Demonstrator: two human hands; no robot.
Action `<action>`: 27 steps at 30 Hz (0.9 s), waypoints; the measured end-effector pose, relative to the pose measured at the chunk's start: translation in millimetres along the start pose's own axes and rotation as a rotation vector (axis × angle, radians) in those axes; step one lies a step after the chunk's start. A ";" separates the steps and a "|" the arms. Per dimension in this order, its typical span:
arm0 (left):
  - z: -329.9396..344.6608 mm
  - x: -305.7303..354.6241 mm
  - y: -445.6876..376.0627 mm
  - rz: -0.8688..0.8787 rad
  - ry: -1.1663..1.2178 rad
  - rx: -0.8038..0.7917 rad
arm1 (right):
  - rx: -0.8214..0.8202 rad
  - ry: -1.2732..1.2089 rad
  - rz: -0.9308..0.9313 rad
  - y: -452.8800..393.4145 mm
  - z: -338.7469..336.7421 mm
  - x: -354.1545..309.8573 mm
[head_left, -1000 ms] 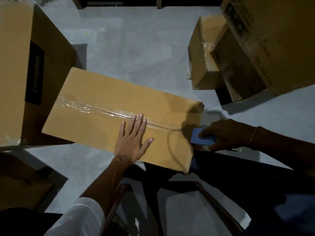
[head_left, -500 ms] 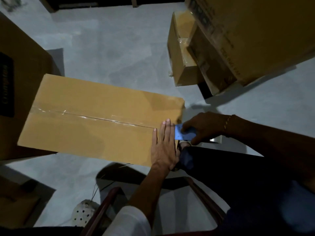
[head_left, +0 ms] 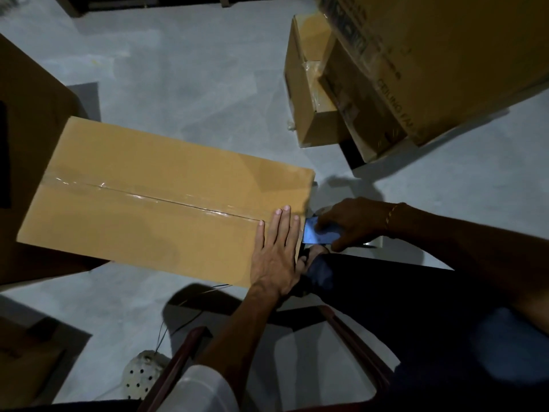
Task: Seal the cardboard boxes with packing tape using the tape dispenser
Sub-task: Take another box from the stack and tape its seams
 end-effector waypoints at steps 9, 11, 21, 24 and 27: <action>-2.2 4.1 3.5 0.104 -0.032 -0.058 | -0.027 0.138 0.172 -18.9 -16.9 4.2; -9.1 12.0 3.2 0.069 -0.051 -0.094 | -0.054 0.039 0.186 -7.6 -24.5 17.4; -39.0 -107.6 26.4 -0.024 0.173 0.142 | 0.199 -0.394 0.014 33.2 -45.8 -5.2; -51.5 -207.2 49.0 -0.344 0.194 0.163 | 0.345 -0.718 -0.112 32.7 -50.2 -30.1; -62.0 -288.4 71.8 -0.587 0.187 0.113 | 0.359 -1.055 -0.267 31.4 -47.8 -61.8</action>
Point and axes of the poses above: each hand's wrist, its own y-axis away from the middle knuckle, its own z-axis out of the palm, x = y × z, the point moved 4 cm from there along -y, towards the middle knuckle, and after that the axes turned 11 degrees about -x, right-handed, at the moved point
